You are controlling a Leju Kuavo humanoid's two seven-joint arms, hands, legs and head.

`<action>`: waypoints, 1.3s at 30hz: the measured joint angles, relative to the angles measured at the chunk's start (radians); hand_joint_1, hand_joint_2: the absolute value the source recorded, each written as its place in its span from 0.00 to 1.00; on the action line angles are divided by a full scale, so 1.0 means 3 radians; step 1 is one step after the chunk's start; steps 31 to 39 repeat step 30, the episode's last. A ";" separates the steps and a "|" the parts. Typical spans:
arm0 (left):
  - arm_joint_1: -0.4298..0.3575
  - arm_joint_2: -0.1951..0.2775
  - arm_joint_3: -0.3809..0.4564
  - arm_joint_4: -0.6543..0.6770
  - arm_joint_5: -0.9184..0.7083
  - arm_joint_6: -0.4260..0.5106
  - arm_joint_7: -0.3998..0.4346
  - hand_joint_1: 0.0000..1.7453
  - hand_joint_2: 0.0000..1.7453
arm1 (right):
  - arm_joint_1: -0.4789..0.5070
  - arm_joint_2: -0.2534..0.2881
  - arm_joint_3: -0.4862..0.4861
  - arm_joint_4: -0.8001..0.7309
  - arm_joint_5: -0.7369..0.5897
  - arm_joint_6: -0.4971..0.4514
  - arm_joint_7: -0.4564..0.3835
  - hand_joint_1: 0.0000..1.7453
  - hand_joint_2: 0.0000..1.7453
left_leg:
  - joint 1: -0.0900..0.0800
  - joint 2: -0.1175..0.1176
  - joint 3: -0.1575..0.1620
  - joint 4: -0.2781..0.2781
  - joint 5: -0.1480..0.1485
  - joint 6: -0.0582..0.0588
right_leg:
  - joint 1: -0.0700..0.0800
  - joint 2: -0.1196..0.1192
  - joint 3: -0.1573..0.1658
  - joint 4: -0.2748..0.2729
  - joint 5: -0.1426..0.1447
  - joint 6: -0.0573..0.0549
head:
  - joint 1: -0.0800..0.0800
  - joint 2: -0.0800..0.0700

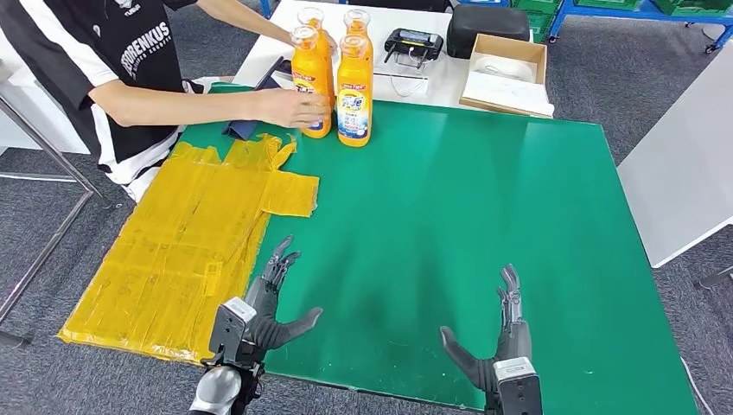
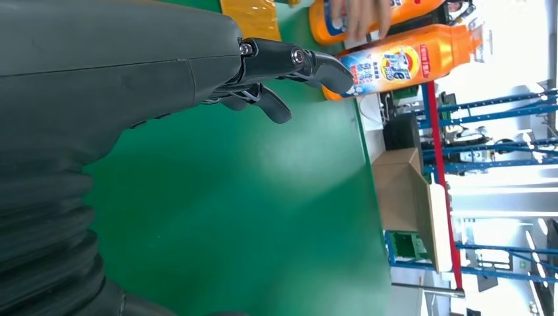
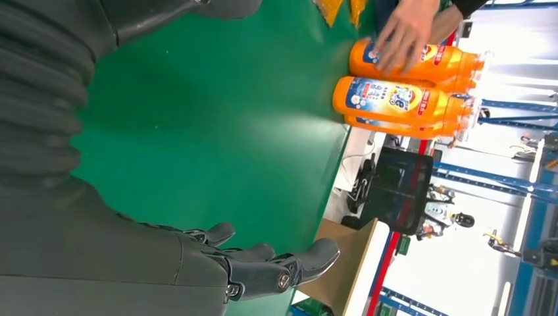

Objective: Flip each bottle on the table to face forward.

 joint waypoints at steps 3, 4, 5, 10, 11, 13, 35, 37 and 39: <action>0.0008 -0.0009 0.0011 0.0005 0.0000 -0.0002 0.0000 0.00 1.00 | 0.0002 0.0000 -0.0018 0.0000 0.0000 0.0002 0.0000 0.00 1.00 | 0.0000 0.0000 0.0000 0.0000 0.0001 0.0001 | 0.0000 0.0000 0.0001 0.0000 0.0000 0.0000 | 0.0000 0.0000; 0.0009 -0.0012 0.0015 0.0007 0.0000 -0.0003 -0.0001 0.00 1.00 | 0.0002 0.0000 -0.0022 0.0000 0.0000 0.0003 0.0000 0.00 1.00 | 0.0000 0.0000 0.0000 0.0000 0.0001 0.0001 | 0.0000 0.0000 0.0001 0.0000 0.0000 0.0000 | 0.0000 0.0000; 0.0010 -0.0014 0.0021 0.0011 0.0003 -0.0010 -0.0001 0.00 1.00 | 0.0002 0.0001 -0.0026 0.0000 0.0003 0.0003 0.0000 0.00 1.00 | -0.0001 0.0000 0.0000 0.0000 0.0001 0.0001 | 0.0000 0.0000 0.0001 0.0000 0.0000 0.0000 | -0.0001 0.0000; 0.0018 -0.0030 0.0045 0.0019 0.0122 -0.0148 0.0002 0.00 1.00 | 0.0003 0.0005 -0.0016 0.0000 0.0065 -0.0020 0.0000 0.00 1.00 | -0.0001 0.0000 0.0000 0.0000 0.0000 0.0001 | 0.0000 0.0000 0.0001 0.0000 0.0000 0.0000 | -0.0001 0.0000; 0.0020 -0.0036 0.0050 0.0019 0.0149 -0.0174 0.0004 0.00 1.00 | 0.0003 0.0008 -0.0009 0.0000 0.0073 -0.0031 0.0000 0.00 1.00 | -0.0001 0.0000 0.0000 0.0000 0.0000 0.0001 | 0.0000 0.0000 0.0001 0.0000 0.0000 0.0000 | -0.0001 0.0000; 0.0021 -0.0044 0.0061 0.0019 0.0190 -0.0214 0.0009 0.00 1.00 | 0.0003 0.0014 0.0004 0.0000 0.0079 -0.0045 0.0000 0.00 1.00 | 0.0000 0.0000 0.0000 0.0000 0.0000 0.0001 | 0.0000 0.0000 0.0001 0.0000 0.0000 0.0000 | 0.0000 0.0000; 0.0043 -0.0111 0.0033 -0.0073 0.0031 -0.0116 -0.0027 0.00 1.00 | -0.0005 0.0018 0.0167 0.0000 0.0159 -0.0072 -0.0003 0.00 0.33 | 0.0000 -0.0001 0.0000 0.0000 0.0001 0.0001 | 0.0000 0.0000 0.0002 0.0000 0.0000 0.0000 | -0.0001 0.0000; 0.0043 -0.0111 0.0033 -0.0073 0.0031 -0.0116 -0.0027 0.00 1.00 | -0.0005 0.0018 0.0167 0.0000 0.0159 -0.0072 -0.0003 0.00 0.33 | 0.0000 -0.0001 0.0000 0.0000 0.0001 0.0001 | 0.0000 0.0000 0.0002 0.0000 0.0000 0.0000 | -0.0001 0.0000; 0.0043 -0.0111 0.0033 -0.0073 0.0031 -0.0116 -0.0027 0.00 1.00 | -0.0005 0.0018 0.0167 0.0000 0.0159 -0.0072 -0.0003 0.00 0.33 | 0.0000 -0.0001 0.0000 0.0000 0.0001 0.0001 | 0.0000 0.0000 0.0002 0.0000 0.0000 0.0000 | -0.0001 0.0000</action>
